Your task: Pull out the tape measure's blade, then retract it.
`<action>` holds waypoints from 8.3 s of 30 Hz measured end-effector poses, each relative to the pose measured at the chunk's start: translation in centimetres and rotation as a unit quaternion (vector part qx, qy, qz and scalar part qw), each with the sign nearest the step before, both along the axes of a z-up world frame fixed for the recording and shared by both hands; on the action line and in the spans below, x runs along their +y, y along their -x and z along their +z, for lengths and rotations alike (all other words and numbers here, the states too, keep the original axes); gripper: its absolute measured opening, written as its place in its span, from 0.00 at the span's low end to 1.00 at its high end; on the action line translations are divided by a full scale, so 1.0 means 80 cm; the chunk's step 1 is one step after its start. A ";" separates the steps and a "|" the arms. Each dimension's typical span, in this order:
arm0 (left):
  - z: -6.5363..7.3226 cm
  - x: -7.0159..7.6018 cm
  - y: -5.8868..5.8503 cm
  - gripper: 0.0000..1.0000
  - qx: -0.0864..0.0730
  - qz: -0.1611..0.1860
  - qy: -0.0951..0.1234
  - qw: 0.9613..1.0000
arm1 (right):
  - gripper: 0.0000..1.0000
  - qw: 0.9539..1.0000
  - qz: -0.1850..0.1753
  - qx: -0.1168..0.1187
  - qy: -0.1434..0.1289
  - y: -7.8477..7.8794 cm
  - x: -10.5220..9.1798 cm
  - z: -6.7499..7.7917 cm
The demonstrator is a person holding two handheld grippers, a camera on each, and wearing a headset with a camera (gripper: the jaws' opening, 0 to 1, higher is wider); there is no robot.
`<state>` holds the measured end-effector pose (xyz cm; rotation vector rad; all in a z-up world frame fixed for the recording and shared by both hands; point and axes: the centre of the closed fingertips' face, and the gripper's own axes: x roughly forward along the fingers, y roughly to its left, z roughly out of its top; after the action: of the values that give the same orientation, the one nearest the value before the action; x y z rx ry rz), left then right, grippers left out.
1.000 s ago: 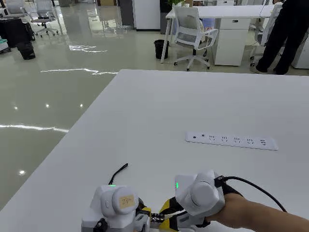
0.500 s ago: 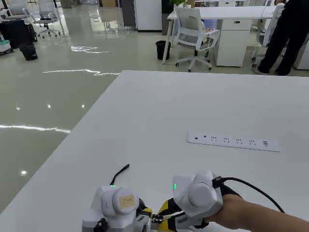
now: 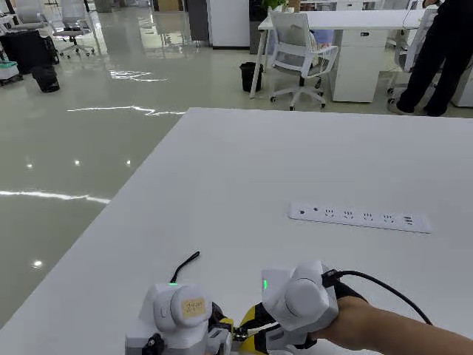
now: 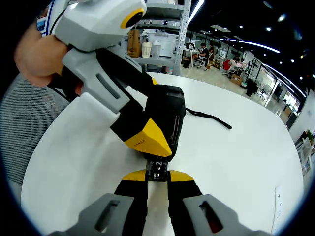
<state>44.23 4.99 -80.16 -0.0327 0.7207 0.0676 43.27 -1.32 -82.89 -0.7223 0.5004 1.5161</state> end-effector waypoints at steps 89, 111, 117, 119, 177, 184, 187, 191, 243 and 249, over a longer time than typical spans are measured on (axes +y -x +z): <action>0.011 0.005 0.002 0.65 0.013 -0.028 -0.015 0.999 | 0.22 0.999 -0.050 0.013 0.009 -0.002 0.012 0.004; 0.029 0.000 0.019 0.74 0.012 -0.094 0.000 0.995 | 0.28 0.995 -0.103 0.011 -0.012 0.002 -0.012 0.039; 0.033 -0.007 0.023 0.76 0.012 -0.127 0.006 0.992 | 0.33 0.992 -0.120 0.017 -0.020 0.008 -0.020 0.048; 0.033 -0.010 0.025 0.77 0.014 -0.139 0.003 0.990 | 0.33 0.992 -0.127 0.017 -0.021 0.010 -0.025 0.050; 0.083 -0.017 0.070 0.94 -0.019 -0.370 0.007 0.929 | 0.64 0.949 -0.300 0.018 -0.094 0.088 -0.199 0.119; 0.085 -0.017 0.079 0.98 -0.020 -0.396 0.007 0.918 | 0.69 0.946 -0.307 0.018 -0.103 0.102 -0.217 0.126; 0.086 -0.018 0.083 0.98 -0.022 -0.402 0.009 0.915 | 0.72 0.944 -0.310 0.020 -0.108 0.106 -0.224 0.128; 0.084 -0.020 0.092 0.99 -0.025 -0.421 0.017 0.907 | 0.75 0.942 -0.316 0.024 -0.114 0.112 -0.234 0.129; 0.086 -0.018 0.113 0.99 -0.045 -0.439 0.044 0.896 | 0.90 0.916 -0.377 0.019 -0.139 0.126 -0.289 0.121; 0.086 -0.019 0.111 0.99 -0.047 -0.442 0.048 0.895 | 0.91 0.916 -0.375 0.020 -0.143 0.127 -0.285 0.123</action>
<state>35.39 3.50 -73.31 0.1991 0.5861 -0.8401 33.12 -24.13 -73.03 -0.2147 0.4947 0.8481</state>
